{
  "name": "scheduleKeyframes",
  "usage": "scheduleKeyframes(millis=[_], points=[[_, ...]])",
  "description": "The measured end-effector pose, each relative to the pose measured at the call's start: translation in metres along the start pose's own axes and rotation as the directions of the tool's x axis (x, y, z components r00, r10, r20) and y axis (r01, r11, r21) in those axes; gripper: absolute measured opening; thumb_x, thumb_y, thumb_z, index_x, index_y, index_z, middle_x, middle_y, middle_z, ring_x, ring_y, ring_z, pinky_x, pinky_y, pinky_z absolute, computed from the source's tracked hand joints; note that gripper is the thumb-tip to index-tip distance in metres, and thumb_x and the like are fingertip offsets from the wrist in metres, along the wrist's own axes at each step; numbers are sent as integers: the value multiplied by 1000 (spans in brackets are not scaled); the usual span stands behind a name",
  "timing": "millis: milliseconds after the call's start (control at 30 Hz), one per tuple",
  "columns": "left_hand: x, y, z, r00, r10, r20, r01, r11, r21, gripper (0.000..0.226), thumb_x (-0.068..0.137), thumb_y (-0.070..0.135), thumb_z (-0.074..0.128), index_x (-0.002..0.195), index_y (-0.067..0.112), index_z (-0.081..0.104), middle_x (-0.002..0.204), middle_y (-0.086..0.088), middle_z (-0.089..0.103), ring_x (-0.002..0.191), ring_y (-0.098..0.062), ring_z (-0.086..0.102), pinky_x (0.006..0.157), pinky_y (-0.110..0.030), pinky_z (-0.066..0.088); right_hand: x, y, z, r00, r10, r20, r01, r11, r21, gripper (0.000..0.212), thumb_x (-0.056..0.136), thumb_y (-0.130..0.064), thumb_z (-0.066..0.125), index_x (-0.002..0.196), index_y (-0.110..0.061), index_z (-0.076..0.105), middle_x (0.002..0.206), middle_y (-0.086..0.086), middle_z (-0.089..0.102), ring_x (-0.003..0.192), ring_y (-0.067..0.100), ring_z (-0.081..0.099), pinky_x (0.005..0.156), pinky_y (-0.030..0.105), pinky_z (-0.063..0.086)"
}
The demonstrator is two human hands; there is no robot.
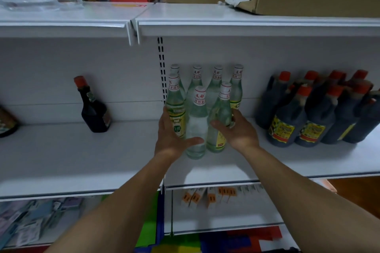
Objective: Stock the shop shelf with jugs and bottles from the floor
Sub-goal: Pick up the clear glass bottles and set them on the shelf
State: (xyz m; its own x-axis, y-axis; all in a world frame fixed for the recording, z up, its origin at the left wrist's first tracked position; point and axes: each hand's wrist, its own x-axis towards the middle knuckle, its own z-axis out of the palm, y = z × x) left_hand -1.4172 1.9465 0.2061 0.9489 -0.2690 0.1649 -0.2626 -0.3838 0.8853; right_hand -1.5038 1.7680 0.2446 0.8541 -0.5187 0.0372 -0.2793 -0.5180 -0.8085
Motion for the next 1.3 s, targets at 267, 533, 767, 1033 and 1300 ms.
scheduleKeyframes(millis=[267, 533, 767, 1033, 1300], points=[[13, -2, 3, 997, -34, -76, 38, 998, 47, 136, 45, 49, 92, 151, 22, 12, 148, -8, 28, 135, -27, 36, 107, -45, 39, 4, -1, 6, 1000, 2, -13, -2, 999, 36, 40, 78, -61, 67, 108, -46, 45, 118, -9, 64, 107, 18, 61, 93, 35, 49], [18, -4, 10, 989, -58, -137, 47, 996, -82, 122, 48, 44, 92, 147, 24, 24, 142, -4, 41, 131, -24, 41, 108, -44, 39, 15, -3, 15, 998, 13, -61, -11, 999, 34, 47, 80, -59, 65, 120, -40, 50, 122, -6, 64, 111, 22, 60, 91, 33, 47], [23, 0, 21, 972, -96, -214, 78, 993, -93, 125, 45, 43, 94, 145, 18, 23, 139, -9, 44, 129, -29, 42, 104, -45, 41, 29, -2, 19, 997, 12, -81, -11, 1000, 5, 47, 82, -57, 63, 120, -31, 52, 119, -3, 66, 110, 25, 61, 91, 36, 48], [28, 8, 29, 943, -111, -314, 116, 993, -4, 125, 41, 51, 92, 141, 12, 28, 134, -13, 46, 124, -34, 45, 99, -52, 44, 42, -1, 24, 994, -14, -105, 11, 999, -30, 45, 85, -53, 61, 121, -29, 53, 120, -2, 66, 110, 27, 60, 93, 38, 47], [30, 6, 32, 943, -132, -306, 145, 989, 18, 126, 45, 52, 90, 144, 15, 22, 137, -11, 43, 127, -33, 41, 100, -52, 43, 45, 3, 25, 994, -21, -105, 20, 1000, -17, 51, 80, -59, 62, 121, -30, 53, 117, -5, 66, 108, 25, 62, 91, 40, 49]])
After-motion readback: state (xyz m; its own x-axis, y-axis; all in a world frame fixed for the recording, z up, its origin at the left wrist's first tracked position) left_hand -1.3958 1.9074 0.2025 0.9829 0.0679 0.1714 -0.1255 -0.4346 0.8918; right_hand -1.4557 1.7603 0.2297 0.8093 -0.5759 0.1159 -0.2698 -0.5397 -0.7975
